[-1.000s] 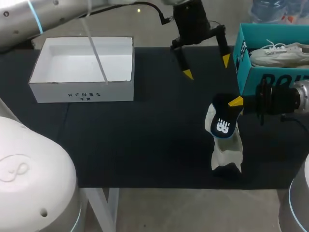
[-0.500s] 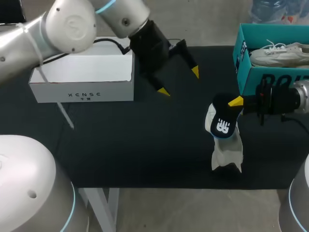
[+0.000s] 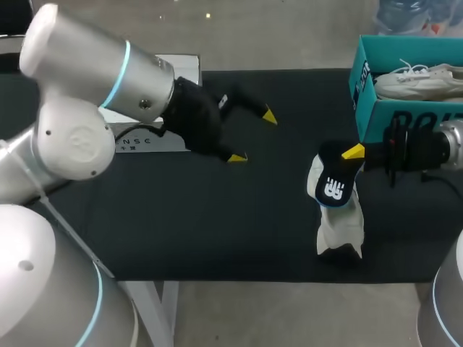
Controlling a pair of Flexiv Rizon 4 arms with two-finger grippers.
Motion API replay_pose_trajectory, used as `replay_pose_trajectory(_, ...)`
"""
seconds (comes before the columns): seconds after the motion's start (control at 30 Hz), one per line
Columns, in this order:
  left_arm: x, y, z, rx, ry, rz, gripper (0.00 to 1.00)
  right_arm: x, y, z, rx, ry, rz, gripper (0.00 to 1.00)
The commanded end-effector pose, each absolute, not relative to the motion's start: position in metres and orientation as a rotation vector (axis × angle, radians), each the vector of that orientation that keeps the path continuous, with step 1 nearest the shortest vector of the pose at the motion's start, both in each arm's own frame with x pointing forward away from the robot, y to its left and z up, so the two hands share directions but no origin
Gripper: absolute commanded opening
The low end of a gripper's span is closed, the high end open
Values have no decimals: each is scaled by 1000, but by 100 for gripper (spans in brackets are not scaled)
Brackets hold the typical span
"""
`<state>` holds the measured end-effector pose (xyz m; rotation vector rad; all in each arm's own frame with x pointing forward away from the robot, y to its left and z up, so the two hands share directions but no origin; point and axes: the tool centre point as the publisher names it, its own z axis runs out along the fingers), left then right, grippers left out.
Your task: Take the shoe out of the shoebox, open the shoe tongue, remove and reinsert the insole, then place the shoe into the shoebox
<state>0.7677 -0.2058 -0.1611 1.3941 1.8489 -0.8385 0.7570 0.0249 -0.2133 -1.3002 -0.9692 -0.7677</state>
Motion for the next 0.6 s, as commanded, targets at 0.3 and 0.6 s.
replay_pose_trajectory(0.3,759,-223,-180,1110,1544,-1176,100,756,26,-213,-1304,-970,-768,0)
replay_pose_trajectory(0.6,749,-252,-186,1094,1461,-1259,100,756,26,-213,-1304,-970,-768,0)
